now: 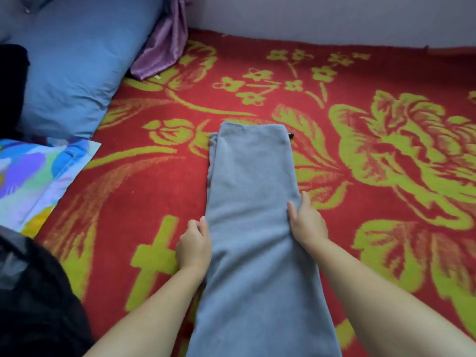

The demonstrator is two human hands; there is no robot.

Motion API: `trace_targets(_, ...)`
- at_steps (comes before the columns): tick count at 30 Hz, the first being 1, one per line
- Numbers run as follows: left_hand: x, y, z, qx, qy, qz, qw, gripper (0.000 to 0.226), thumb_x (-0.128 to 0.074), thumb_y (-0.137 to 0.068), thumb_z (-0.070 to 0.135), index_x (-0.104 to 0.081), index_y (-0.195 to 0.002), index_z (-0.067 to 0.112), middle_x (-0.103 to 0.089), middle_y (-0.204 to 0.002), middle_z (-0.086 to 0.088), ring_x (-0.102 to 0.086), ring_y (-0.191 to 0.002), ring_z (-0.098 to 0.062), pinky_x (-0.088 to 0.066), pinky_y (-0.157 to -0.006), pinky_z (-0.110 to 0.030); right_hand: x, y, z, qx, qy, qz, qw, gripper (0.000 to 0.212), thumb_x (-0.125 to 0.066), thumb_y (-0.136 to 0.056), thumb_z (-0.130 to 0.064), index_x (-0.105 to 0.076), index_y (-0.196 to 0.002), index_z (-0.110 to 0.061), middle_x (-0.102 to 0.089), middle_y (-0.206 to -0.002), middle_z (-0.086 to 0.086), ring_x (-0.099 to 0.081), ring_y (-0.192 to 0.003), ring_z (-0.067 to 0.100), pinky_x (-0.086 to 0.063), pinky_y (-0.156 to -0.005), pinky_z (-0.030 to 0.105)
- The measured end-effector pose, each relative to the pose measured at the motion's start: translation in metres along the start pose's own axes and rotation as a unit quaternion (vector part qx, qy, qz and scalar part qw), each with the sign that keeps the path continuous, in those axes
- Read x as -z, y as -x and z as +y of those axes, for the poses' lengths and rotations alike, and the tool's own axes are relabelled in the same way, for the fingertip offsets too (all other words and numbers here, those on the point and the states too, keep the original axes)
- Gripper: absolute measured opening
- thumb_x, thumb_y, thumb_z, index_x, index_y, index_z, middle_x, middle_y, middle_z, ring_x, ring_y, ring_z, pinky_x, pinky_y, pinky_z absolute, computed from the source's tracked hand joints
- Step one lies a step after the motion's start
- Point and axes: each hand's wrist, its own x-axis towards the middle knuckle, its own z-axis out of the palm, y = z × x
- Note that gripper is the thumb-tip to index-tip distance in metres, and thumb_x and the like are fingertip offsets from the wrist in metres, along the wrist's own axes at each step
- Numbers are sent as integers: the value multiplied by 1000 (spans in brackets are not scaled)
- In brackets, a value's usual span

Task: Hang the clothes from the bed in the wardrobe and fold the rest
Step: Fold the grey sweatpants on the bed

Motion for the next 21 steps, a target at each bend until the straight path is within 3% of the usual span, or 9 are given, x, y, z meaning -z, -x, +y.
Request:
trace_targets(4,-2,67,-11,11,-10,-61,998,43,-44,-94,50,-47,-103,8,-65,-104,-22,-60,-99,-40,-42,-74,-39,-5,60,21,-61,17,-29,998,62,-37,-98,-45,-19,-147,-12,-57,-123,25,-56,-110,42,-44,-84,43)
trace_targets(8,7,106,-36,11,-76,-74,994,33,-39,-99,38,-44,-105,6,-63,-107,-26,-58,-101,-43,-43,-76,-43,-6,120,46,-66,54,-49,995,37,-32,-101,-35,-33,-129,-11,-62,-109,25,-59,-100,42,-40,-72,42)
trace_targets(11,7,97,-47,-21,-106,-59,992,33,-33,-102,37,-43,-107,6,-63,-105,-25,-59,-98,-43,-41,-73,-42,-6,115,56,-35,75,-41,996,30,-28,-102,-32,-33,-125,-13,-63,-107,24,-59,-97,42,-40,-72,41)
trace_targets(14,1,106,-50,-20,-101,-37,994,36,-36,-100,38,-40,-118,6,-63,-111,-23,-59,-101,-42,-42,-76,-42,-15,122,57,-31,91,-17,995,45,-33,-100,-40,-25,-140,-19,-58,-119,19,-59,-102,40,-41,-73,42)
trace_targets(17,2,141,-62,-26,-89,-40,995,60,-46,-95,43,-28,-142,9,-51,-132,-18,-51,-118,-36,-42,-86,-43,-18,170,67,-22,75,-9,997,65,-37,-98,-46,-10,-151,-21,-48,-129,18,-56,-108,40,-45,-79,44)
trace_targets(21,20,201,-93,22,-93,-74,993,78,-49,-91,51,-14,-150,13,-43,-141,-14,-45,-125,-34,-40,-93,-44,-5,246,99,-114,23,-29,993,68,-39,-96,-49,-11,-151,-20,-51,-134,18,-56,-115,38,-44,-86,44)
